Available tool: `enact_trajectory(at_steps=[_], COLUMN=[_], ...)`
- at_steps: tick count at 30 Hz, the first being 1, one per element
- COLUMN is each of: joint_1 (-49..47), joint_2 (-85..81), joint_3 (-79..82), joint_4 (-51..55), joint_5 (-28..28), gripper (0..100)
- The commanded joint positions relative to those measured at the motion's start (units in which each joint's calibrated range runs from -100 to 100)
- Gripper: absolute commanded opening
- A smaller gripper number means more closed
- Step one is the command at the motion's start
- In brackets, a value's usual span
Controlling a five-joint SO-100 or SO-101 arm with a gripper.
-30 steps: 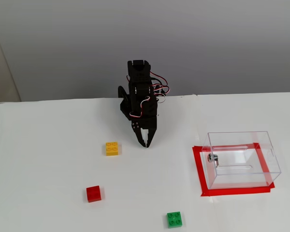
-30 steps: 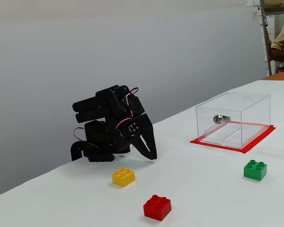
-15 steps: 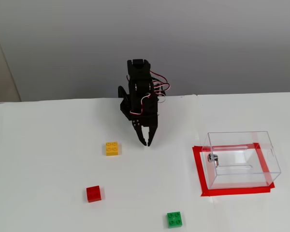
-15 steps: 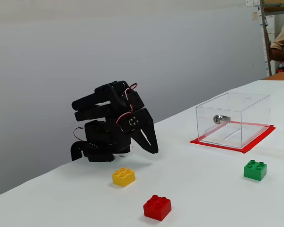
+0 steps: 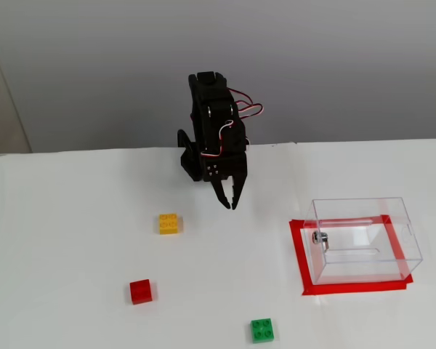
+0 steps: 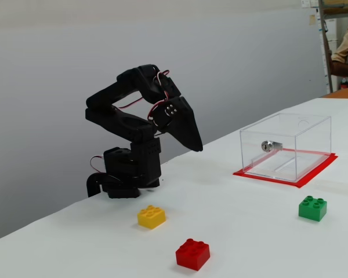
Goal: Pick the green lego brick and place it into the transparent box
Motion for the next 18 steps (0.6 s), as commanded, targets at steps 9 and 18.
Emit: enact_trajectory(at_steps=[9,18], joint_1=[0.0,-5.0], joint_2=[13.1,23.7], joint_3=[-26.3,-30.7], joint_4=[-3.0,-5.4], joint_5=[0.1,0.1], gripper=[1,1])
